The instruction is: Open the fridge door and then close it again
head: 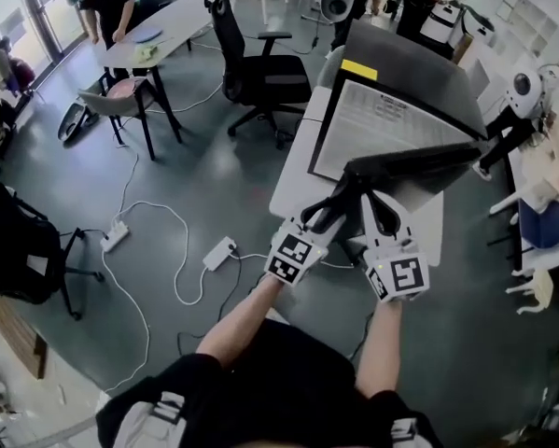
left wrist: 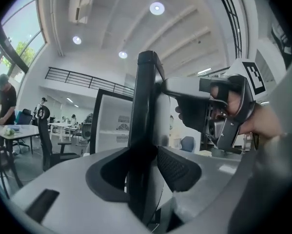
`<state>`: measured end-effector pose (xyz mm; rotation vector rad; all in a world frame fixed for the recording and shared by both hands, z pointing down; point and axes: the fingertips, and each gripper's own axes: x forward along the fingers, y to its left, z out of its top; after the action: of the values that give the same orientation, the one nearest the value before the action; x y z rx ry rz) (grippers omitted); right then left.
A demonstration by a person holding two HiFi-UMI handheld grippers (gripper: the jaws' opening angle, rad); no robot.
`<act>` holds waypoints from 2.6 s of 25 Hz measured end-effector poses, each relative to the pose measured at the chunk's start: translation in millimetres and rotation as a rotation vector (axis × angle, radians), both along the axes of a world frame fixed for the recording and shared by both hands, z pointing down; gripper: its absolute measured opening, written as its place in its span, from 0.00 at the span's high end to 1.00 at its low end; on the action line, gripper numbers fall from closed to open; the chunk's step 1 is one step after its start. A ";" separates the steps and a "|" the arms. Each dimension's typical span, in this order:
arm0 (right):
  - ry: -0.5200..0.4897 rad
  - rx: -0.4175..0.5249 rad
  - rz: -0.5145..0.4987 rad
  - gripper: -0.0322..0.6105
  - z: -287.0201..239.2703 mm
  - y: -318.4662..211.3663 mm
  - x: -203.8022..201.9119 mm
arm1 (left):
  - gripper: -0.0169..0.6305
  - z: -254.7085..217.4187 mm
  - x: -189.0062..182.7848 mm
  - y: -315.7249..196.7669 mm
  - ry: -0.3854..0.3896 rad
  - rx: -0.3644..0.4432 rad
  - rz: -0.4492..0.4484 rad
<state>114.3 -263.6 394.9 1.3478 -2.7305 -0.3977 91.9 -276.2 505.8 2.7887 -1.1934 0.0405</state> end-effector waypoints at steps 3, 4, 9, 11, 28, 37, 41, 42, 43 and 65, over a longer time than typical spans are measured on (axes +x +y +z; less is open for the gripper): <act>-0.032 0.009 0.040 0.96 0.7 -40.9 -18.8 | 0.72 1.7 -17.3 -43.5 -0.014 -0.010 0.072; -0.027 0.005 0.068 0.96 2.9 -53.3 -22.4 | 0.72 2.2 -21.6 -56.4 -0.026 -0.007 0.087; 0.061 -0.004 0.185 0.96 8.9 -105.9 -28.9 | 0.71 1.2 -27.6 -110.3 -0.081 0.016 0.129; 0.072 -0.001 0.194 0.96 10.5 -123.1 -33.0 | 0.71 2.7 -31.1 -128.3 -0.087 0.012 0.145; -0.021 0.006 0.242 0.96 10.4 -197.3 -41.0 | 0.69 6.7 -33.3 -207.8 -0.076 -0.040 0.182; -0.038 -0.004 0.208 0.96 24.8 -206.1 -39.9 | 0.70 4.9 -37.8 -211.6 0.004 -0.075 0.075; -0.045 -0.045 0.184 0.96 32.4 -202.8 -28.5 | 0.71 -16.8 -44.1 -202.2 0.180 -0.080 0.021; -0.061 -0.060 0.189 0.96 36.0 -202.4 -24.3 | 0.74 -23.0 -46.1 -198.6 0.199 -0.068 0.005; -0.077 -0.076 0.198 0.96 40.9 -201.9 -20.1 | 0.78 -29.6 -47.2 -193.5 0.216 -0.051 -0.007; -0.182 -0.206 0.465 0.96 95.0 -159.2 97.4 | 0.97 -25.0 7.3 -166.2 0.119 -0.022 -0.038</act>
<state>211.8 -422.8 489.9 1.9594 -2.3823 0.0408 99.2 -442.4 480.8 2.7061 -1.2099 -0.1135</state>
